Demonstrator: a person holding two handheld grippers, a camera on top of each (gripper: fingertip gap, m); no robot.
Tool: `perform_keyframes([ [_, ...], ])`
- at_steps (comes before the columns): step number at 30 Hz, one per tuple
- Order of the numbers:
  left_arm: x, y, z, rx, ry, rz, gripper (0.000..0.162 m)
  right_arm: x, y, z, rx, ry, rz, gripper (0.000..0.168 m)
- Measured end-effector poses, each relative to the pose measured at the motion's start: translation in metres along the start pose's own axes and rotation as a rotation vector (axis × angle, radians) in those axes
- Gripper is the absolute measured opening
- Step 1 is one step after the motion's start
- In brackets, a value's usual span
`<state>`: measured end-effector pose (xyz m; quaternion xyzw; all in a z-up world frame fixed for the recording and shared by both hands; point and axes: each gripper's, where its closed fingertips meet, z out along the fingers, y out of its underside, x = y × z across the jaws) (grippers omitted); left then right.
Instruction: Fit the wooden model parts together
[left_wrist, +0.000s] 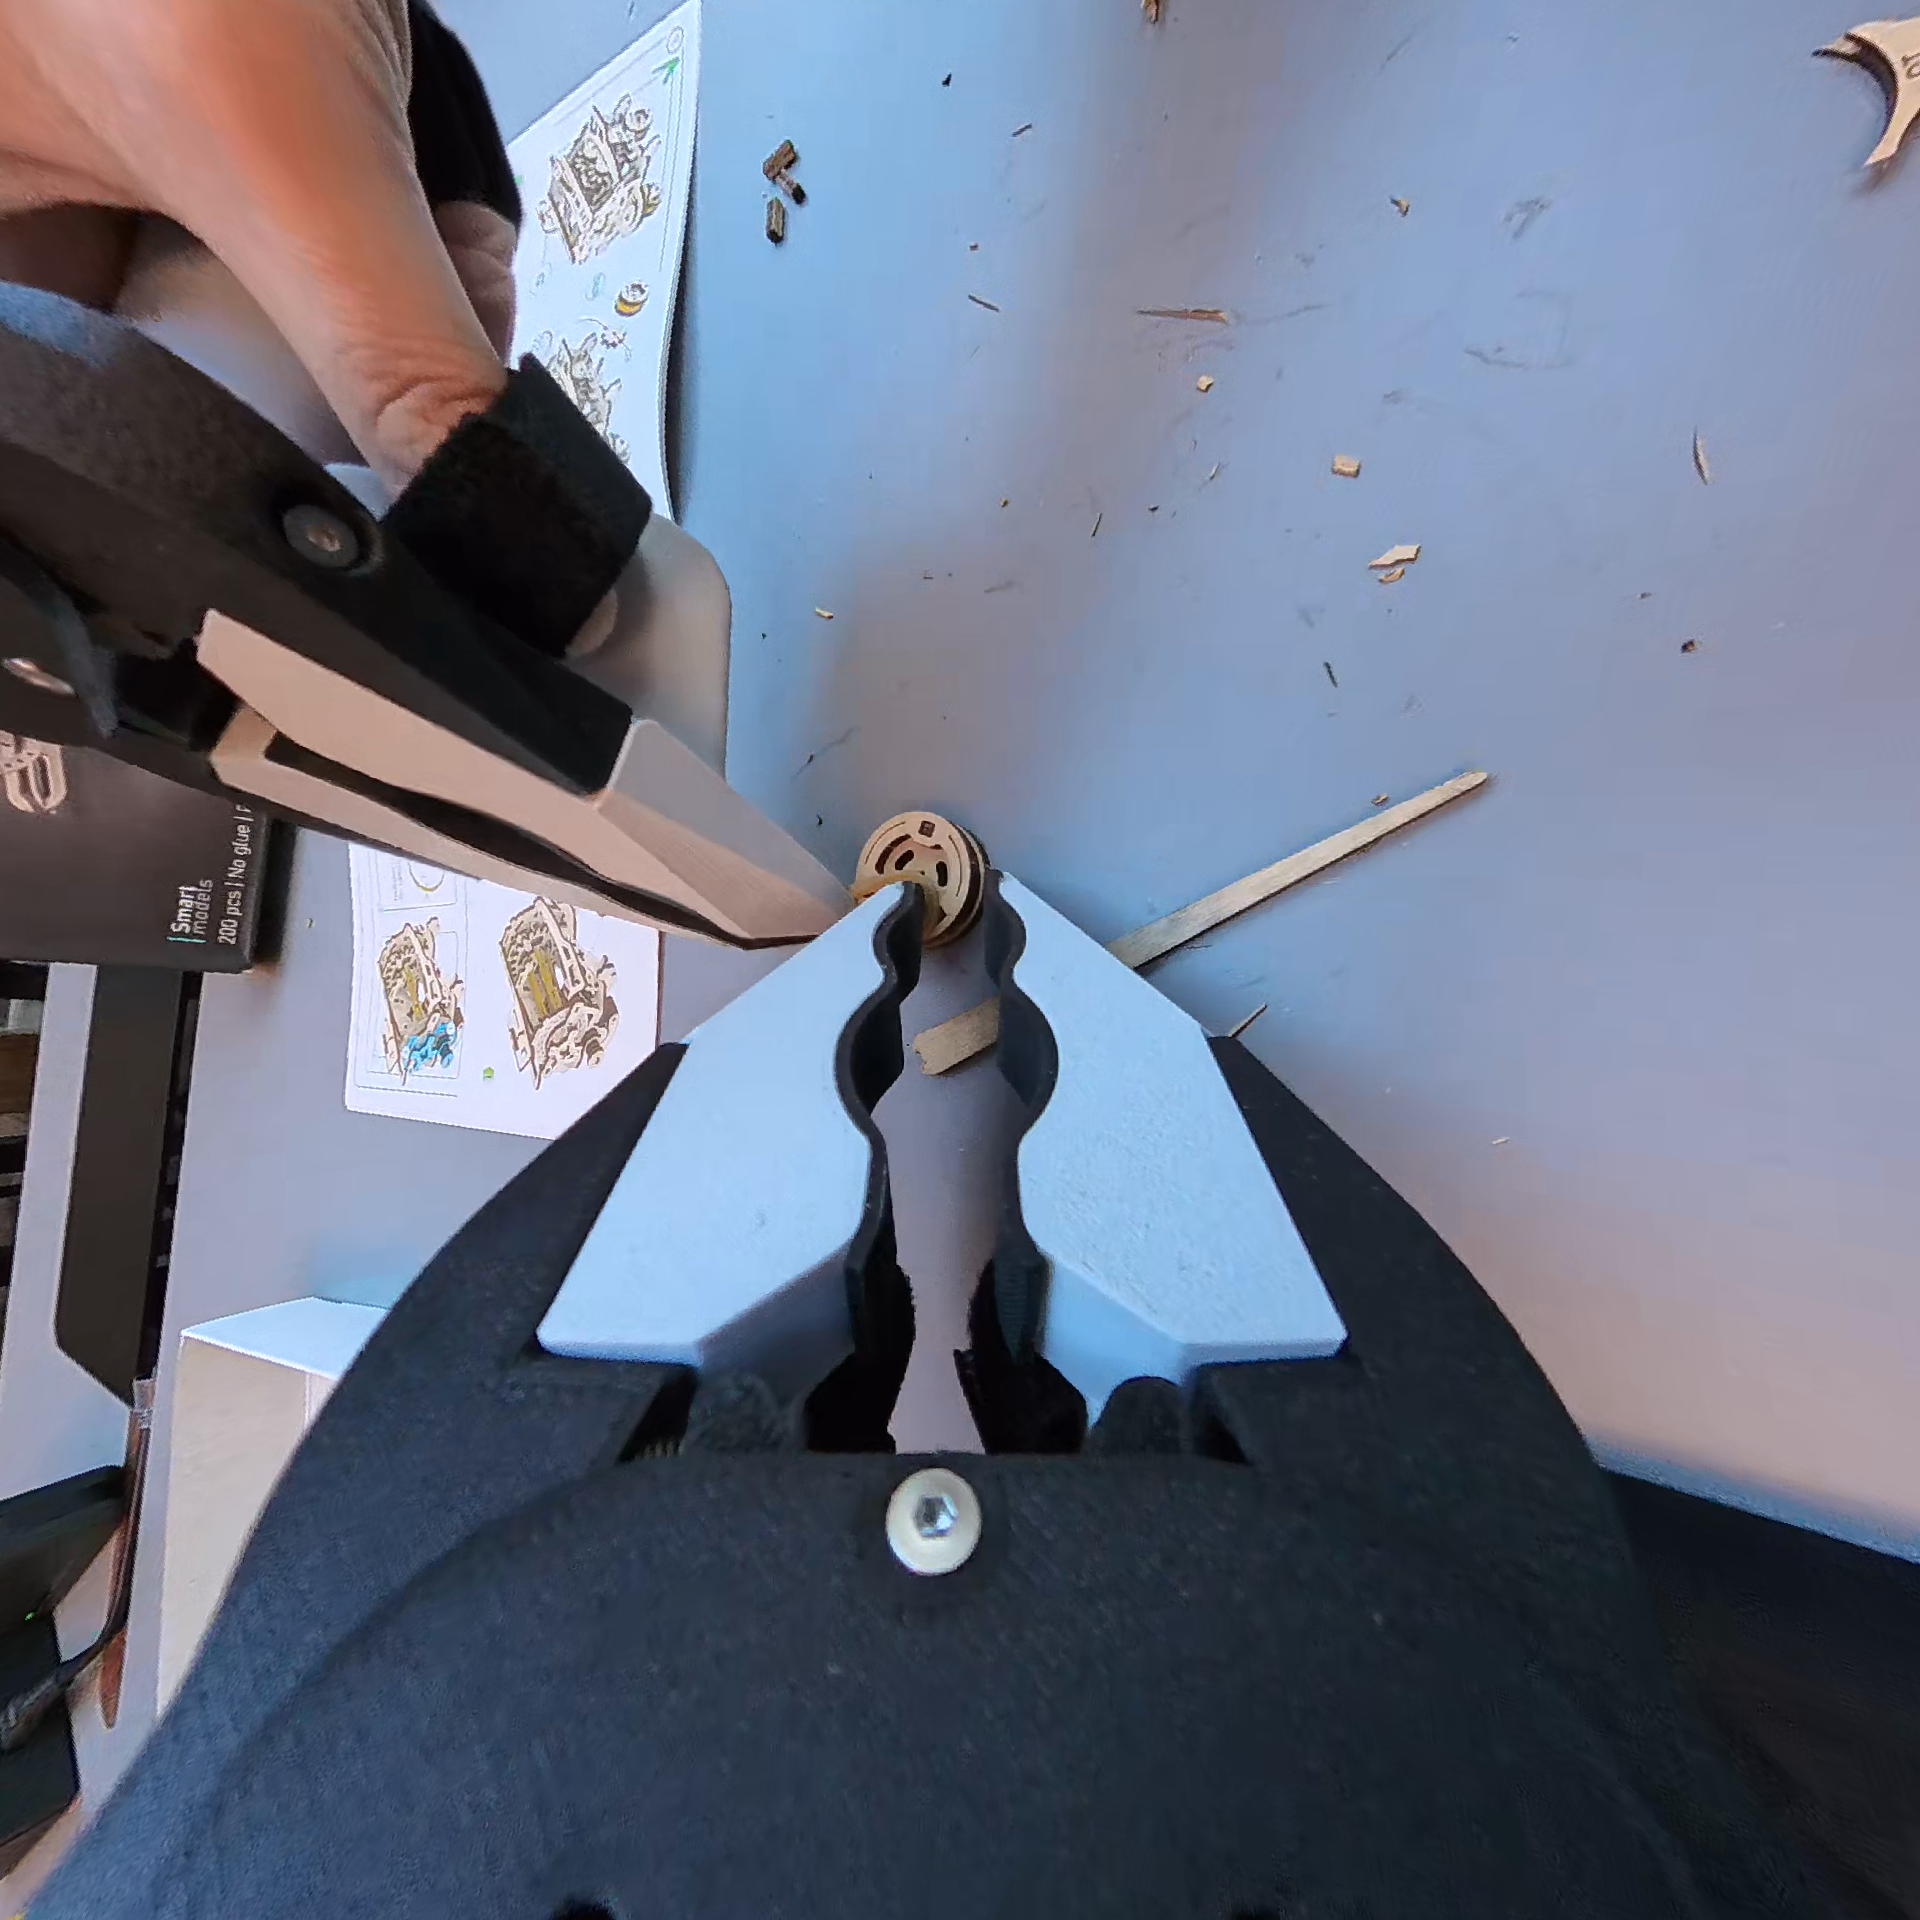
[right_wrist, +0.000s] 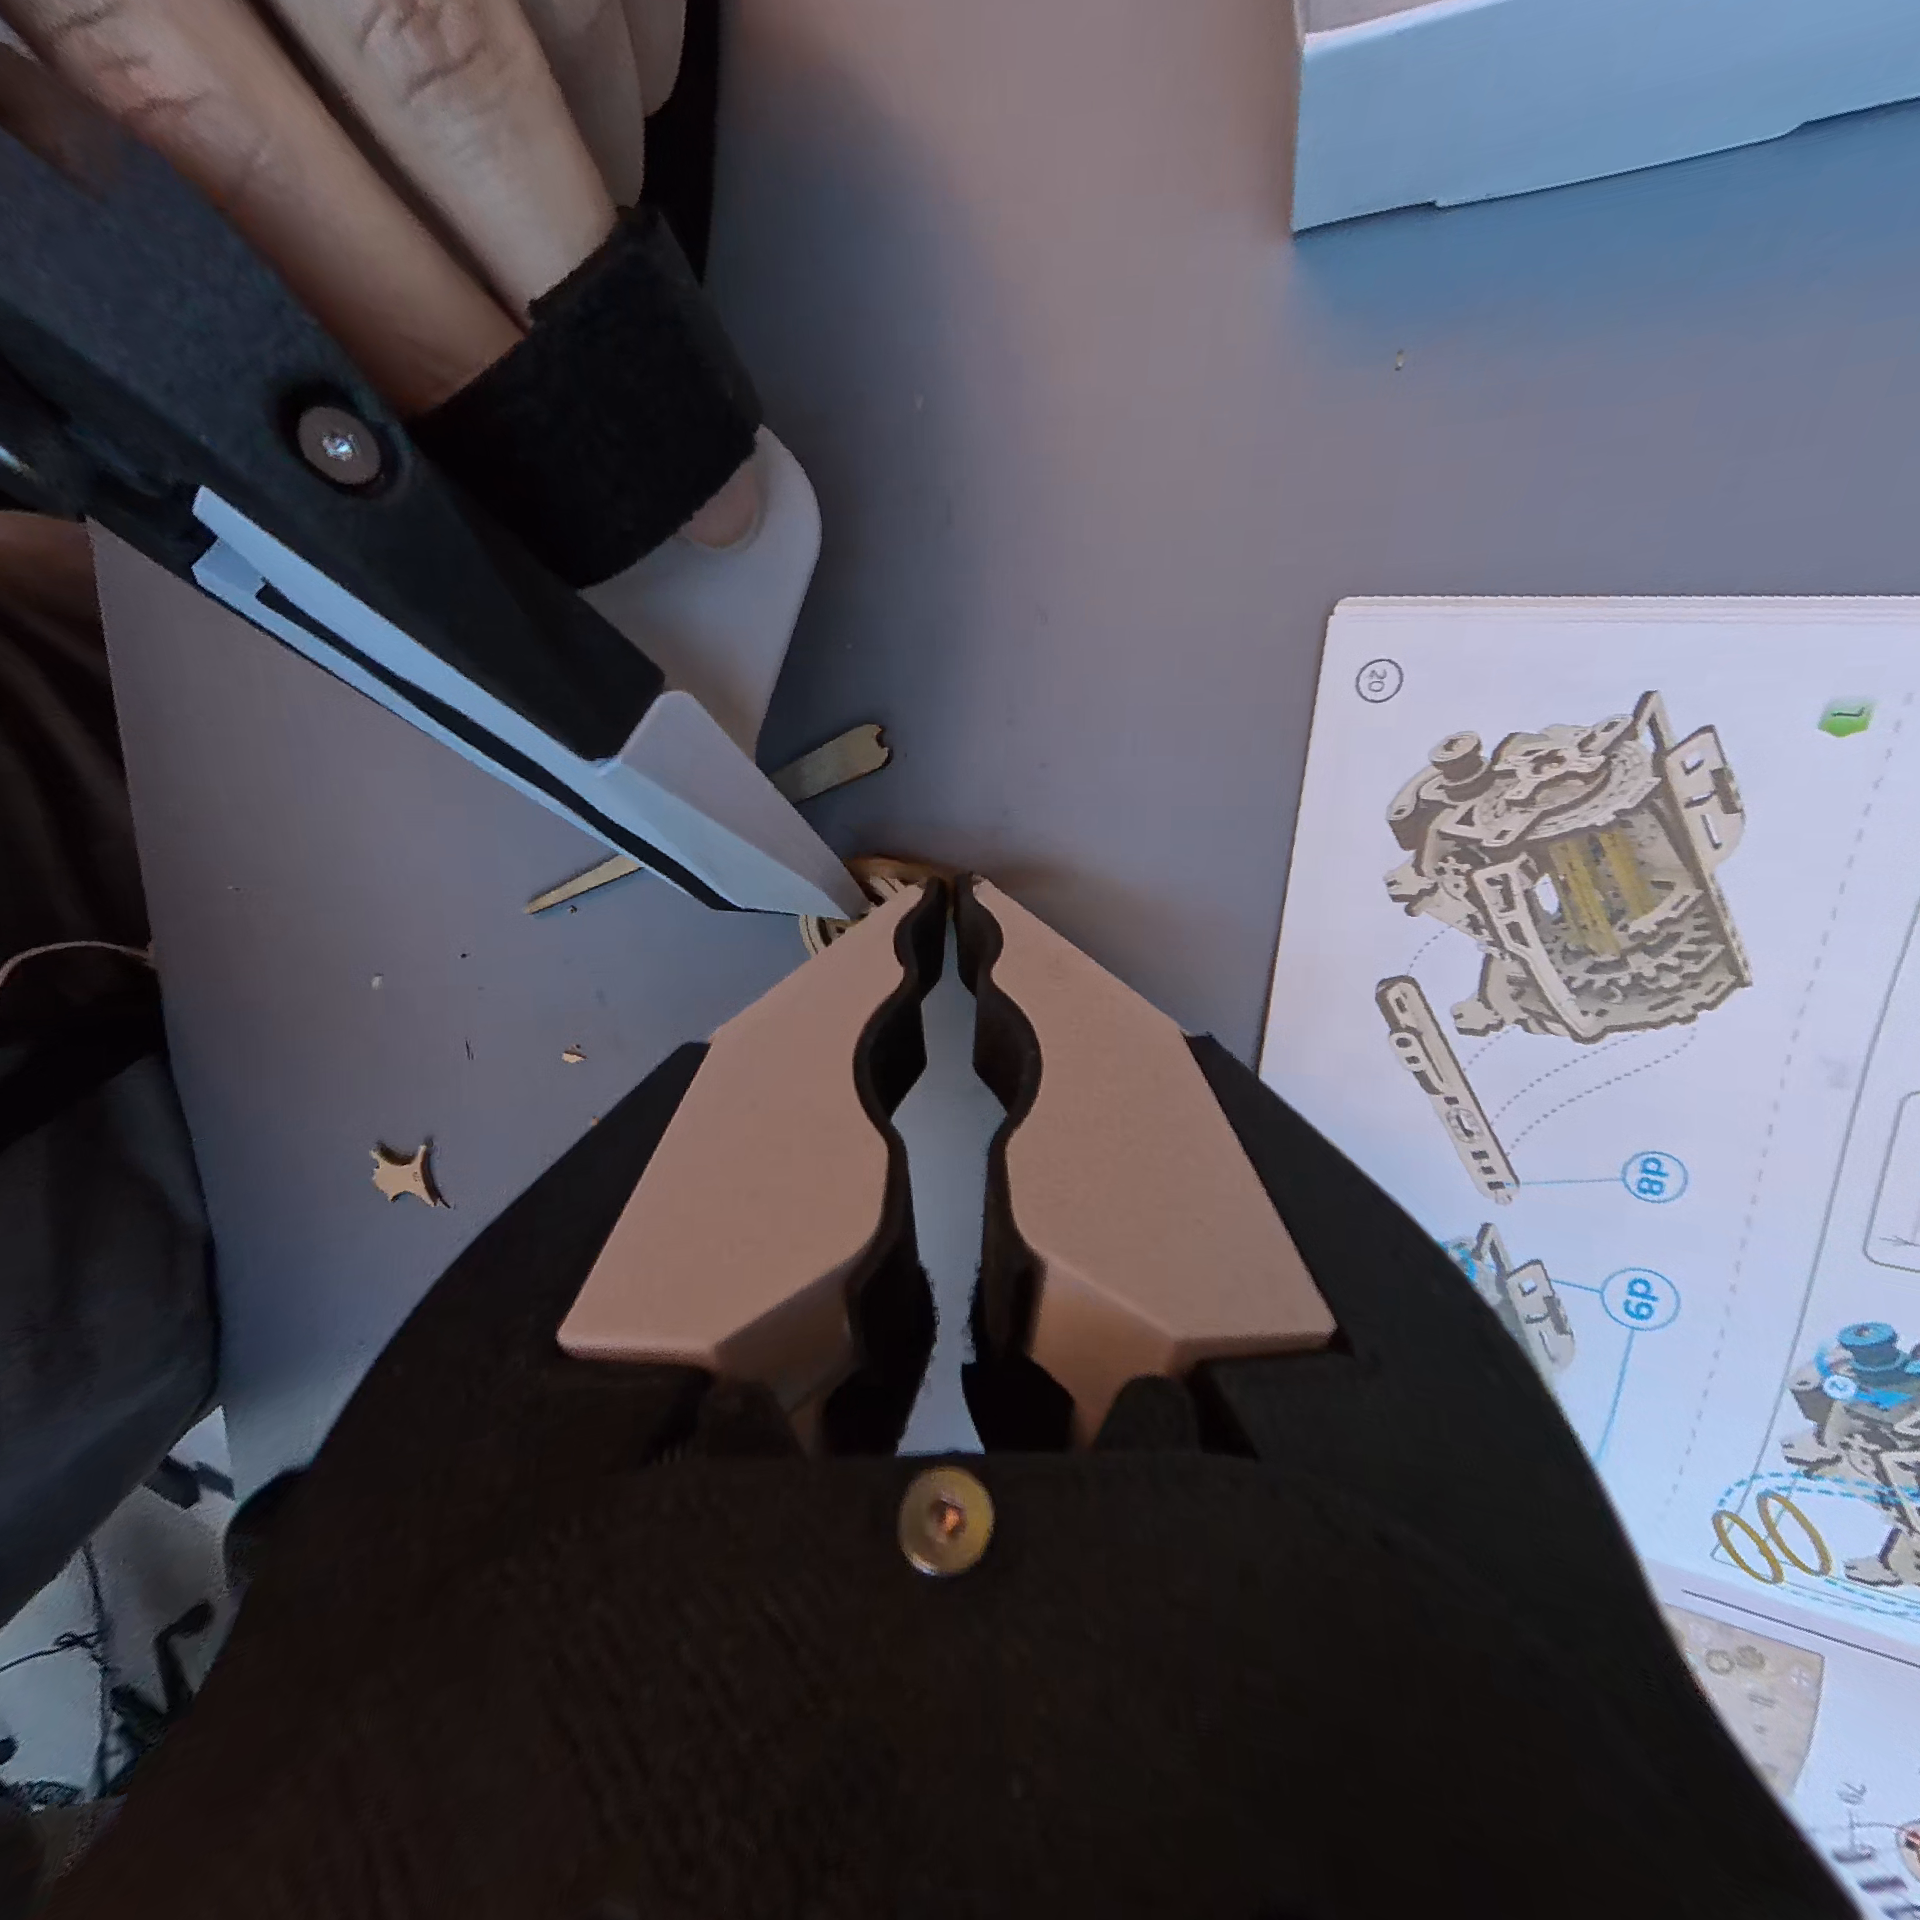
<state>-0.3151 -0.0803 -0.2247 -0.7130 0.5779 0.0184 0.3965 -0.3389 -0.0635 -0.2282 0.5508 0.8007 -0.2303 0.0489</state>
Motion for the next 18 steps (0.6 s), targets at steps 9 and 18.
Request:
perform_keyframes([
  [9,0.0002,-0.0003,0.0002,0.009,0.009,0.003,0.010,0.0027,0.0036,-0.0021,-0.026,0.003,-0.059,0.007],
  [18,0.0010,-0.0017,0.0006,0.015,0.032,-0.006,0.010,0.0023,0.0061,-0.0025,-0.014,-0.004,-0.160,0.010],
])
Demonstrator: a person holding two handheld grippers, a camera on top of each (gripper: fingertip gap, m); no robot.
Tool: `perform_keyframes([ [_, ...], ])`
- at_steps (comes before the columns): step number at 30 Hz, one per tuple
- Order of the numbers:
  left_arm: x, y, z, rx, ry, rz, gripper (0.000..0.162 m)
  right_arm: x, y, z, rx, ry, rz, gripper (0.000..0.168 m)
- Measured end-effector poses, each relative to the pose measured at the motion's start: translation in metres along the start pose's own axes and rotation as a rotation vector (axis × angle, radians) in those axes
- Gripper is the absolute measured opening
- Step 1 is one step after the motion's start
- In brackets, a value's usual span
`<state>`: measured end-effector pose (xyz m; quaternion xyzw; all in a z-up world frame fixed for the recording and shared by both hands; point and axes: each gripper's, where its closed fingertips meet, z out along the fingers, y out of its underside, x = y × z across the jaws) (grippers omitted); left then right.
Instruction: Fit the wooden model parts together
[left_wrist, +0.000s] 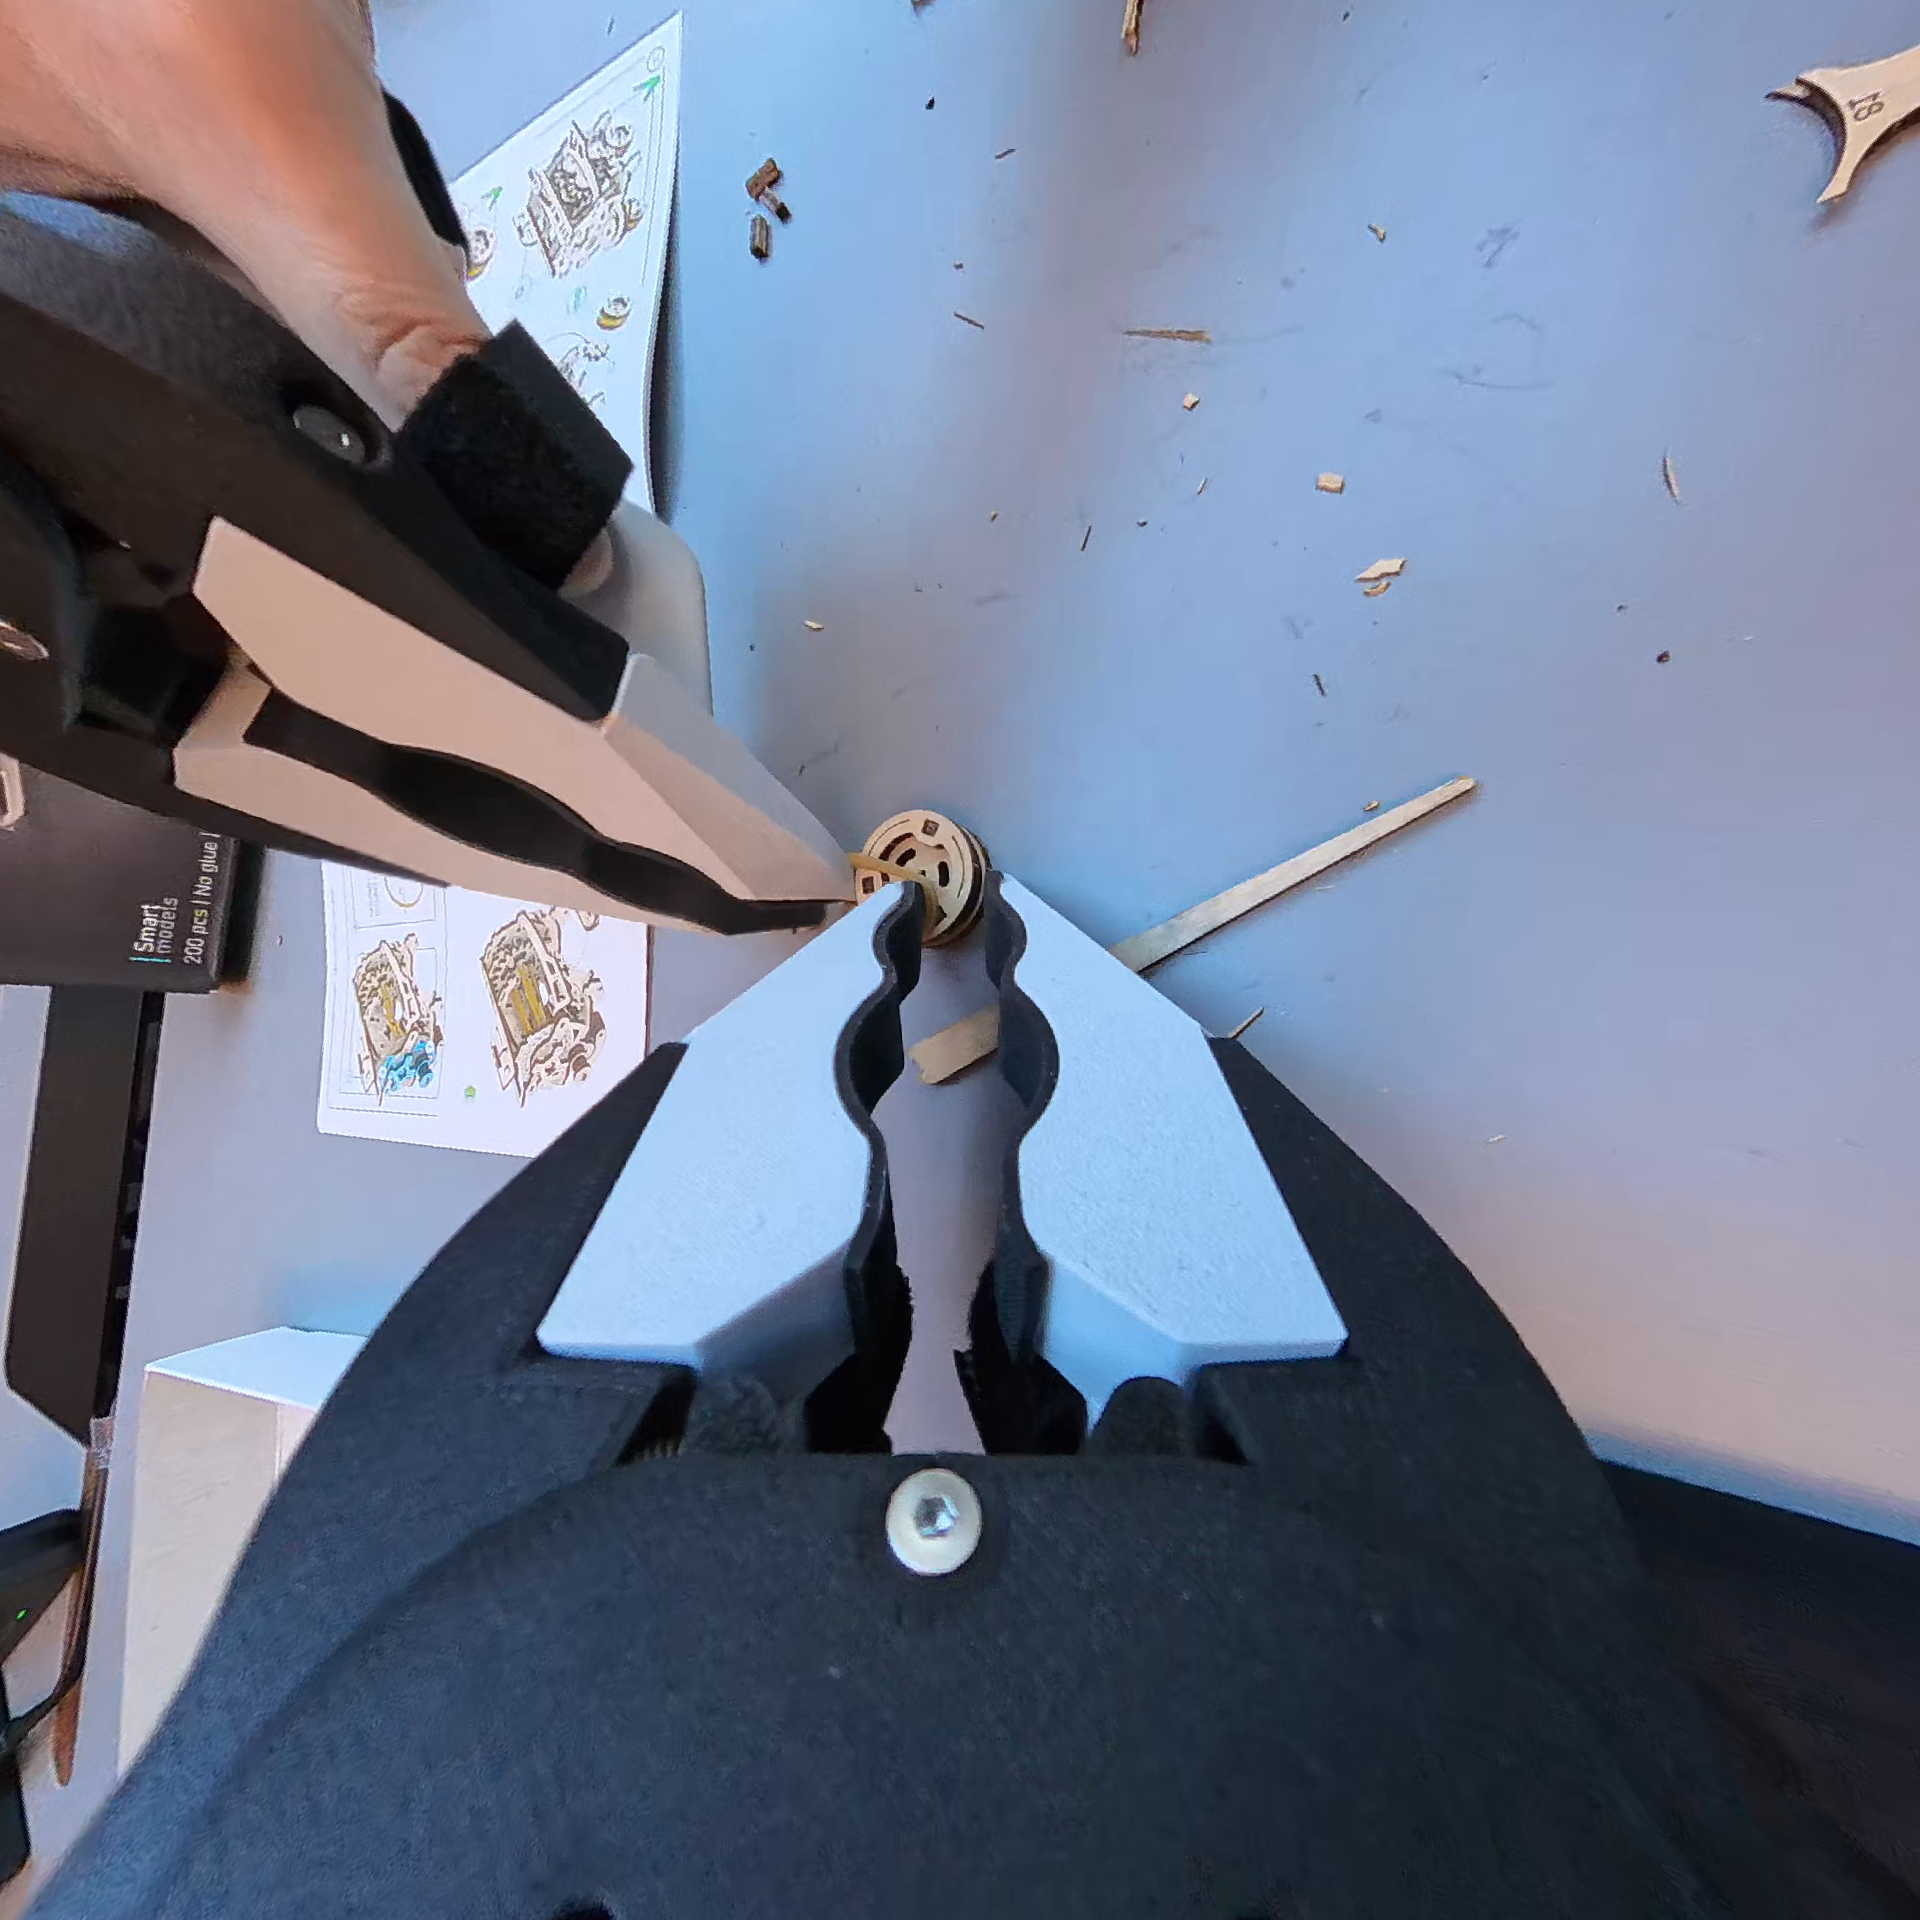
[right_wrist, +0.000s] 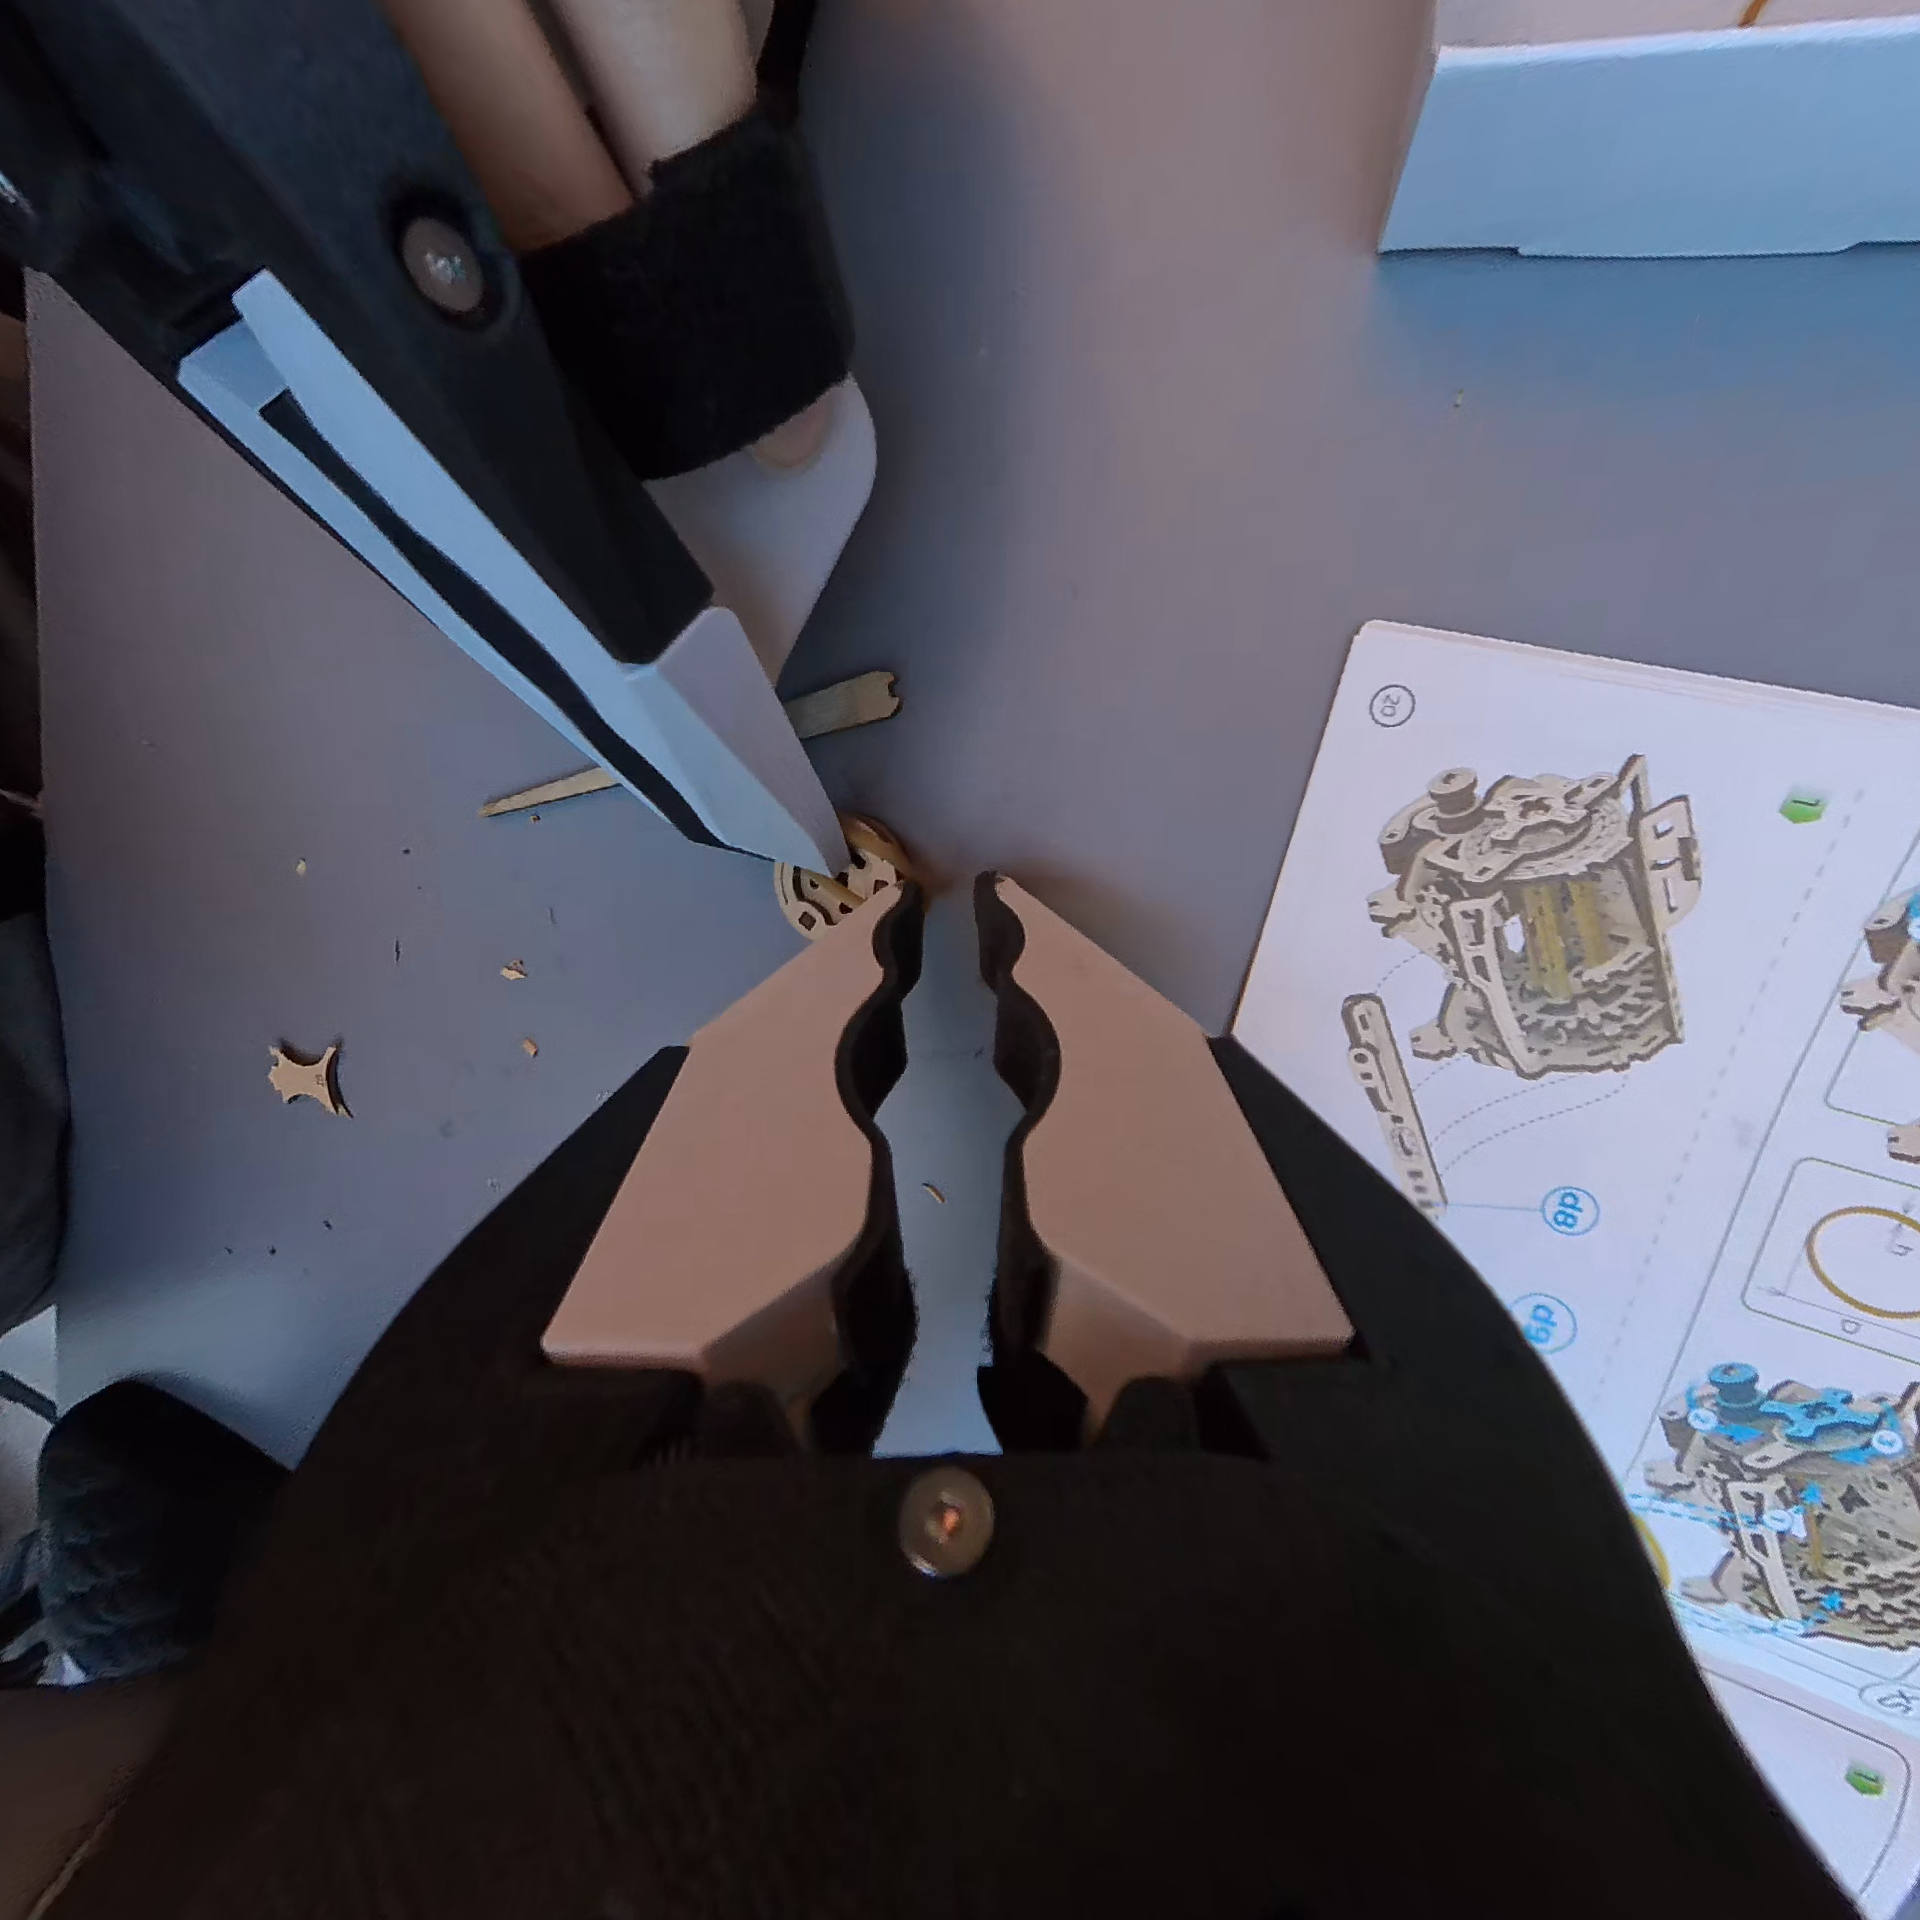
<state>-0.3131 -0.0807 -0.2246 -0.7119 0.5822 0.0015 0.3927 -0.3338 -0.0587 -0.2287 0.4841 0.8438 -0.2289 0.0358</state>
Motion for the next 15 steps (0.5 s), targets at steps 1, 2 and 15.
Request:
perform_keyframes([
  [1,0.0000,0.0000,0.0000,0.004,-0.003,0.006,0.010,-0.0001,-0.0006,0.0005,0.003,0.007,-0.018,0.008],
  [2,-0.0003,0.0000,-0.0001,0.009,-0.009,0.011,0.010,-0.0002,-0.0008,0.0009,0.004,0.014,-0.033,0.008],
  [15,-0.0017,0.0021,-0.0028,0.015,0.023,-0.045,0.017,-0.0023,-0.0003,0.0024,0.007,0.064,-0.112,0.003],
])
